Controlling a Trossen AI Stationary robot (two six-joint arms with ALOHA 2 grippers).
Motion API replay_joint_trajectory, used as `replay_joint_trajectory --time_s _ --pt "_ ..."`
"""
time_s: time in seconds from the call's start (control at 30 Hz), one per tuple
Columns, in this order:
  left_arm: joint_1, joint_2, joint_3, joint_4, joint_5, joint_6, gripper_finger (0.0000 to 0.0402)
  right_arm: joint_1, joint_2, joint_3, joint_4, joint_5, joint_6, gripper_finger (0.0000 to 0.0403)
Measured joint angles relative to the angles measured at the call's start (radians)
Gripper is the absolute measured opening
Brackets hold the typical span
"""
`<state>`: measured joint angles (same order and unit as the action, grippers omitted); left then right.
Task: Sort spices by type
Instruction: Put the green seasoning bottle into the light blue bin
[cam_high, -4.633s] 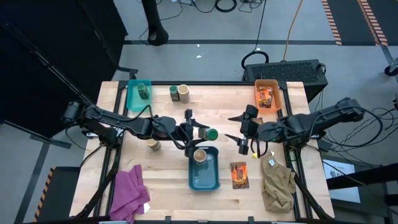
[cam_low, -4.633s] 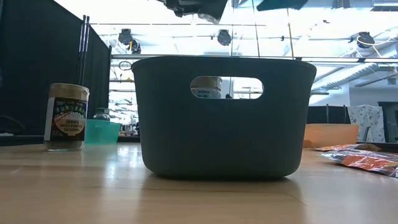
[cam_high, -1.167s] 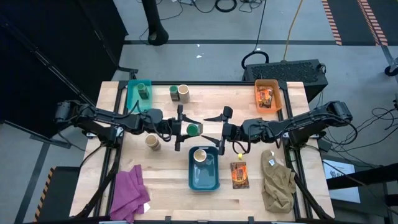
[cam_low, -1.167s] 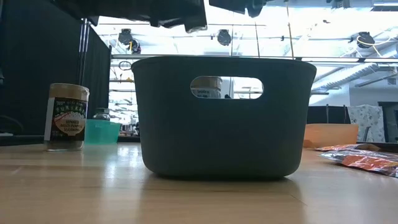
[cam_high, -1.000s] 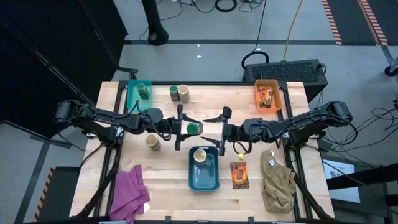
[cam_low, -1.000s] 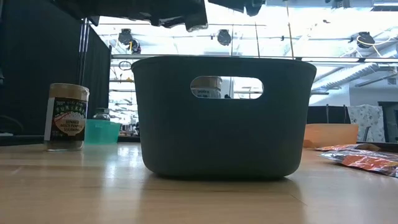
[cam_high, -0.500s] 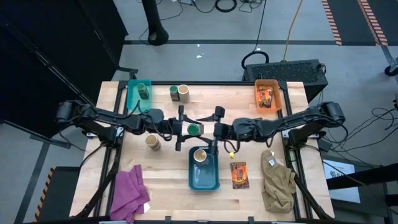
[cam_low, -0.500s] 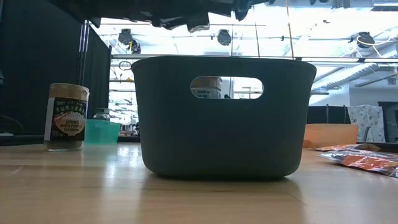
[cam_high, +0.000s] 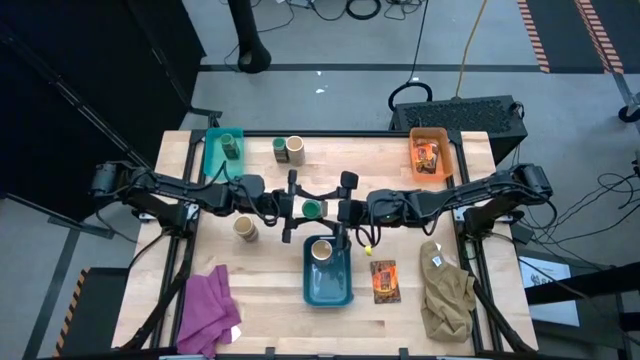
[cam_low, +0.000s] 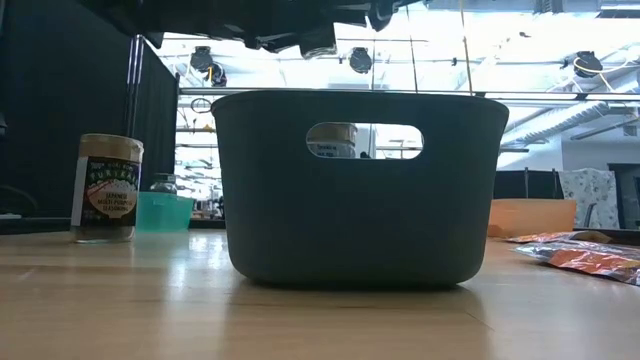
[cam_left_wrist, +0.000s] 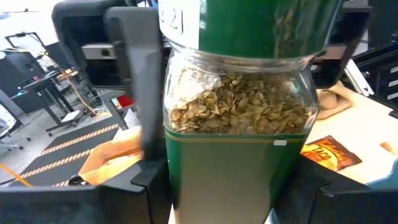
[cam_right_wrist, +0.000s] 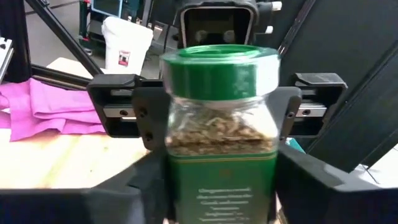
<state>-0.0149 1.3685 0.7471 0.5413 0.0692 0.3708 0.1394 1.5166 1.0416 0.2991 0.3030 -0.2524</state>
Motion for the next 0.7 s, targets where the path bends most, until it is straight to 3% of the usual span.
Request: replay_joint_trajectory --time_s 0.1,0.23,0.53,0.7 --pt "-0.001 0.0 0.0 0.0 -0.017 0.0 0.0235 0.0 0.0 0.0 -0.002 0.0 -0.006 0.0163" --pt "-0.001 0.0 0.0 0.001 -0.043 -0.003 0.0272 -0.002 0.0 0.0 -0.003 0.012 -0.014 0.0163" --pt "-0.001 -0.002 0.003 -0.006 -0.134 0.001 0.0281 -0.002 -0.038 -0.002 -0.057 0.022 -0.014 0.0163" --pt "-0.001 -0.014 0.003 -0.038 -0.18 0.001 0.0282 0.02 -0.088 -0.002 -0.195 0.141 0.011 0.0163"
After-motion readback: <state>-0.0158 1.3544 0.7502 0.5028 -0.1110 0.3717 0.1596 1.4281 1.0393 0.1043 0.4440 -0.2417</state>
